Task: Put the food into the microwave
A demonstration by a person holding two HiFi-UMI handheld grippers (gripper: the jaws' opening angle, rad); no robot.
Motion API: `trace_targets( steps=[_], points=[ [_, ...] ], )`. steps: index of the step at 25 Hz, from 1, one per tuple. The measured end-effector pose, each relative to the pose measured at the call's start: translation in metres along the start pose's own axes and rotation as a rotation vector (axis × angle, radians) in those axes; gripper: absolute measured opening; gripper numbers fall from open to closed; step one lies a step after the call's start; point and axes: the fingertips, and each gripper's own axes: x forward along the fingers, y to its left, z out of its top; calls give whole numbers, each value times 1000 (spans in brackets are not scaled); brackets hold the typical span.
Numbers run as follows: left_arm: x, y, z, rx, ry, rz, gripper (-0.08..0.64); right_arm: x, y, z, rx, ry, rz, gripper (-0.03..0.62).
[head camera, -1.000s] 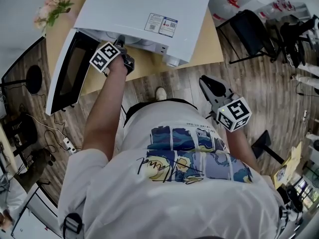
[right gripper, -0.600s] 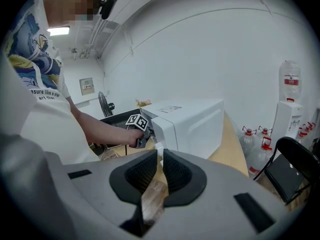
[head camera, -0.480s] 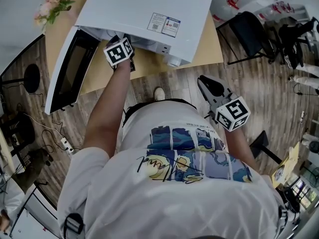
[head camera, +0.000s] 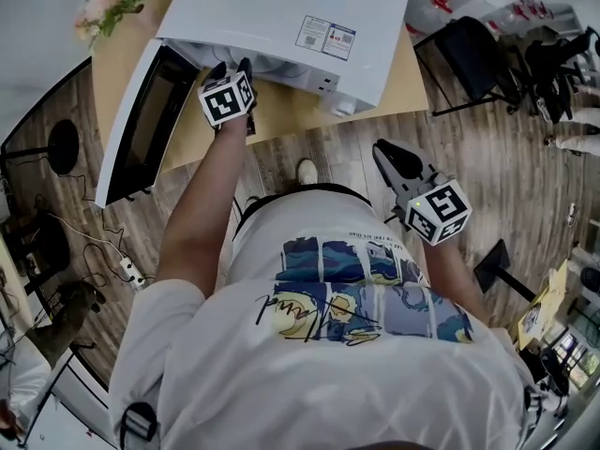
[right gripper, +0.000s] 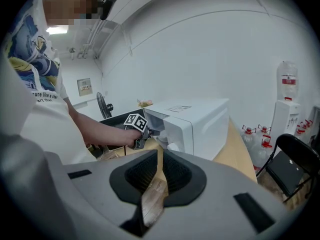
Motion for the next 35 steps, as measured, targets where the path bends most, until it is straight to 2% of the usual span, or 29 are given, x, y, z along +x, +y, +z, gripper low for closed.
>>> trace_targets(
  steps=[7, 15, 20, 23, 26, 30, 35],
  points=[
    [-34, 1, -2, 43, -2, -120, 201, 13, 33, 3, 3, -24, -14, 23],
    [-82, 6, -15, 126, -4, -225, 119, 20, 76, -1, 4, -50, -43, 17],
    [-119, 7, -26, 151, 12, -292, 35, 24, 106, -4, -1, -58, -53, 13],
    [-142, 6, -35, 157, 25, -346, 9, 26, 123, -6, -2, -64, -60, 12],
    [-169, 0, -43, 147, 25, -430, 8, 26, 142, -11, -1, -64, -62, 11],
    [-211, -10, -48, 54, 0, -603, 8, 27, 167, -17, -5, -65, -62, 9],
    [-263, -11, -62, 44, -8, -730, 8, 24, 195, -27, -7, -64, -68, 9]
  ],
)
